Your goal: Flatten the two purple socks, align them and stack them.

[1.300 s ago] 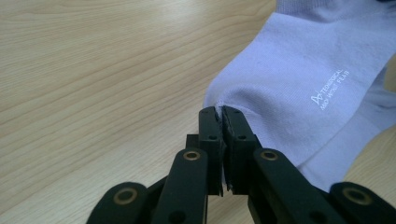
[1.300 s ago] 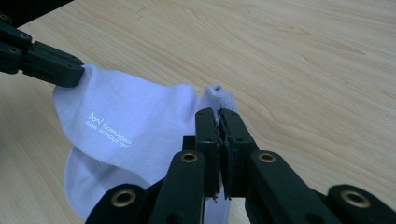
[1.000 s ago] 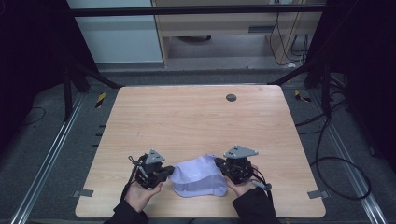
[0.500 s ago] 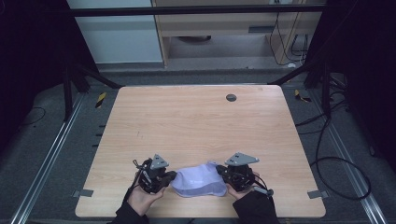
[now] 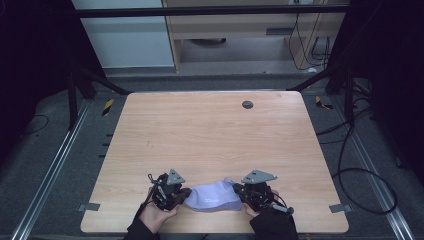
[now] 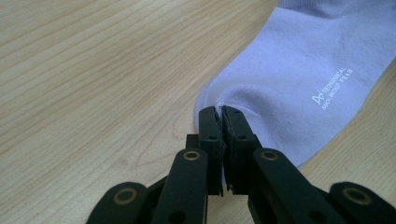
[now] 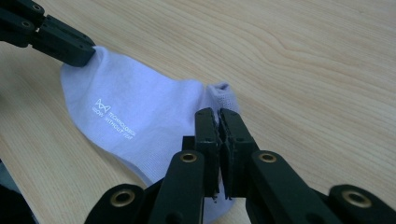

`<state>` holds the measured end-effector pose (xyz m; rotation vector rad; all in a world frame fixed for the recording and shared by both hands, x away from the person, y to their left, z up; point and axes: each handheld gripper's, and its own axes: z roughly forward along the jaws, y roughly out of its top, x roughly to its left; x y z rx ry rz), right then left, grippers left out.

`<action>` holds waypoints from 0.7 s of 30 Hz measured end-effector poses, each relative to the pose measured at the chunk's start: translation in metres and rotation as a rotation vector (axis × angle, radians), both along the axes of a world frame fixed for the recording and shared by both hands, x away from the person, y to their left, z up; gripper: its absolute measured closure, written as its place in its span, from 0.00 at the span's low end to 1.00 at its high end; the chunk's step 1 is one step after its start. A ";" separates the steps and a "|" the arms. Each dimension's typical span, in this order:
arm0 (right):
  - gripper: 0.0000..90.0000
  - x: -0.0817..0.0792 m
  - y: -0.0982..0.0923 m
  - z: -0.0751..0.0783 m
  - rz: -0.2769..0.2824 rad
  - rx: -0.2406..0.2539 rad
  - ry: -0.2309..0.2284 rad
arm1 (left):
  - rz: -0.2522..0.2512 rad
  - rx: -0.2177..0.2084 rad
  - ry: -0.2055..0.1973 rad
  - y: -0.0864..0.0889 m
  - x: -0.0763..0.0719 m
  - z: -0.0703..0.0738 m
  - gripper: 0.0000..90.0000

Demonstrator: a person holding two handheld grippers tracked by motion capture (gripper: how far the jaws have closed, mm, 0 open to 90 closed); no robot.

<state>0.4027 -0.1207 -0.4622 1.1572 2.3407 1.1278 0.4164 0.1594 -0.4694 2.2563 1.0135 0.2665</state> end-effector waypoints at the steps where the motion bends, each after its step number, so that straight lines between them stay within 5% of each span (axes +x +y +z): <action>1: 0.97 0.000 -0.001 -0.001 0.000 0.000 0.003 | -0.004 0.007 -0.005 0.000 0.000 -0.001 0.96; 21: 0.94 -0.002 -0.006 -0.018 -0.013 -0.051 0.108 | -0.008 0.029 0.003 -0.004 0.001 -0.008 0.96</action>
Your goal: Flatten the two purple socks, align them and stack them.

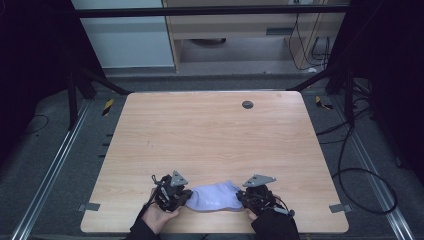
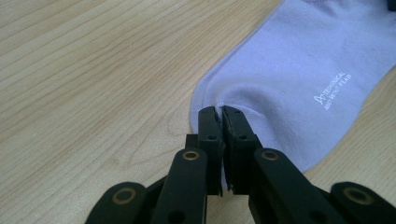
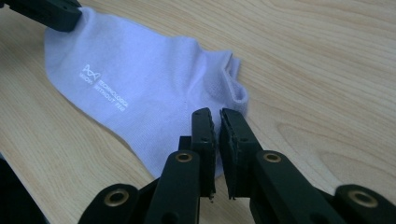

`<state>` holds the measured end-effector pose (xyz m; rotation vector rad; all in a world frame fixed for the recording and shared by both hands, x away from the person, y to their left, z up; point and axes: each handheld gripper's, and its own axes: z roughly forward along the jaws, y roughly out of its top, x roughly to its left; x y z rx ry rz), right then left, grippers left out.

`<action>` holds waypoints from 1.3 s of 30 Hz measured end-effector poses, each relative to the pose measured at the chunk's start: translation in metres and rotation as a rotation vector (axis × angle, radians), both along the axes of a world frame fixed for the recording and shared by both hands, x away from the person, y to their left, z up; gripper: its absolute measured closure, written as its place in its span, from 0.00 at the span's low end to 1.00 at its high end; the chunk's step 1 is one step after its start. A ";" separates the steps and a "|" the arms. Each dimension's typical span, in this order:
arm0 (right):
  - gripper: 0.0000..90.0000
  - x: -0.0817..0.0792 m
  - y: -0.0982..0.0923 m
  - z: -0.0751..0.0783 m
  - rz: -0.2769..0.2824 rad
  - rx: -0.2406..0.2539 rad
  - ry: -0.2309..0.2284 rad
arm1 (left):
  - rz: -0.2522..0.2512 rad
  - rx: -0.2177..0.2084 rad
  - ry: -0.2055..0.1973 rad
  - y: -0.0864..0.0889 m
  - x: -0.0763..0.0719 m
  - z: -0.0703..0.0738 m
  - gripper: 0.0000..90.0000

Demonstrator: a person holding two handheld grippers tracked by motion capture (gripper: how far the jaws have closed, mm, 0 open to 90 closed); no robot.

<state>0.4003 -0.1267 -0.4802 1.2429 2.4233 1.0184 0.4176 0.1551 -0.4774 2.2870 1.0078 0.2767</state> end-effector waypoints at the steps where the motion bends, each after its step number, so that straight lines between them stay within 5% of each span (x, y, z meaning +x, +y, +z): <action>1: 0.94 0.000 -0.001 0.000 -0.001 -0.005 0.004 | 0.000 0.000 -0.002 0.000 0.000 0.000 0.95; 10: 0.93 0.001 -0.002 -0.001 -0.014 -0.018 0.019 | 0.012 -0.011 -0.022 0.003 -0.001 0.003 0.88; 19: 0.98 -0.001 -0.004 0.013 -0.005 0.088 -0.102 | 0.022 -0.091 -0.100 0.001 -0.007 0.019 0.86; 25: 1.00 0.009 0.009 0.003 0.038 0.109 -0.081 | -0.035 -0.049 -0.106 -0.023 -0.009 0.009 0.93; 29: 1.00 0.018 0.013 -0.009 0.039 0.073 -0.045 | -0.057 -0.012 -0.077 -0.035 -0.008 -0.003 0.95; 39: 1.00 0.018 0.007 -0.014 0.000 0.020 -0.020 | -0.069 -0.001 -0.075 -0.038 -0.009 -0.009 0.95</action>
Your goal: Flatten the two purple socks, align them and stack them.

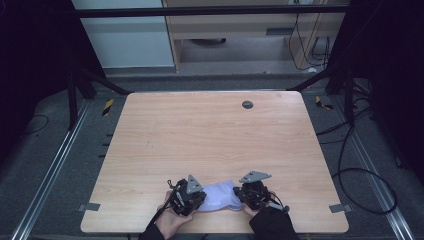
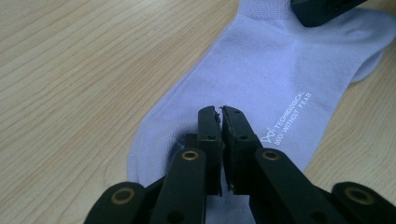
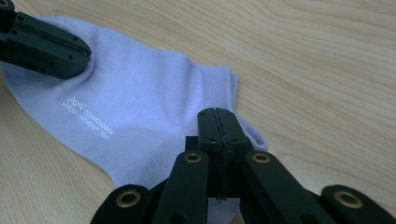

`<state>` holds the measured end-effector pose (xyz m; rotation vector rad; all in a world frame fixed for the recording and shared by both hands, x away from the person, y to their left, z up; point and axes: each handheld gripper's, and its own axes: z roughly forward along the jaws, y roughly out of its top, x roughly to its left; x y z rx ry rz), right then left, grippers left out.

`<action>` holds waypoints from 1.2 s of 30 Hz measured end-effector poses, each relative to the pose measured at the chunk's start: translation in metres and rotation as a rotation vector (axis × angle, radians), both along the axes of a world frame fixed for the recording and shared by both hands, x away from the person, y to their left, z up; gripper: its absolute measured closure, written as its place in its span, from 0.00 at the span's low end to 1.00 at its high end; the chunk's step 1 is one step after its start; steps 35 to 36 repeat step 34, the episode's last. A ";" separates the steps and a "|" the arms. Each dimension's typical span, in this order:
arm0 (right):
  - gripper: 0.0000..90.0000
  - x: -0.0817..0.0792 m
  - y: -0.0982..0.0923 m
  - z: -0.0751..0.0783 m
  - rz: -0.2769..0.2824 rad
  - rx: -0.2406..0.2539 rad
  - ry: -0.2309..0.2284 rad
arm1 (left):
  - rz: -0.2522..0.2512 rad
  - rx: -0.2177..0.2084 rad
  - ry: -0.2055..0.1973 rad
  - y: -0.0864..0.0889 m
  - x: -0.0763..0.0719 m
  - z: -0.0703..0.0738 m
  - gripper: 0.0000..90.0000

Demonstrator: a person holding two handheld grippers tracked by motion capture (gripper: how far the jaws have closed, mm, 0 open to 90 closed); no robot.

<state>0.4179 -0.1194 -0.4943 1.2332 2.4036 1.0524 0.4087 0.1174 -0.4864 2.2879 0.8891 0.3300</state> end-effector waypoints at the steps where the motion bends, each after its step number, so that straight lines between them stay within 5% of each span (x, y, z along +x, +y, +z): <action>1: 1.00 -0.001 0.000 0.000 -0.003 -0.002 0.003 | 0.001 -0.004 -0.003 0.000 0.000 0.000 0.94; 9: 0.99 -0.001 -0.013 0.014 -0.014 0.068 -0.054 | 0.057 -0.077 -0.067 0.023 0.004 0.021 0.83; 18: 0.83 0.008 -0.055 0.025 -0.128 0.120 -0.137 | 0.172 -0.106 -0.131 0.067 0.020 0.030 0.60; 30: 0.48 0.026 -0.094 0.017 -0.272 0.085 -0.164 | 0.273 -0.097 -0.124 0.113 0.039 0.022 0.42; 36: 0.43 0.029 -0.101 0.015 -0.289 0.083 -0.154 | 0.307 -0.089 -0.119 0.126 0.045 0.016 0.40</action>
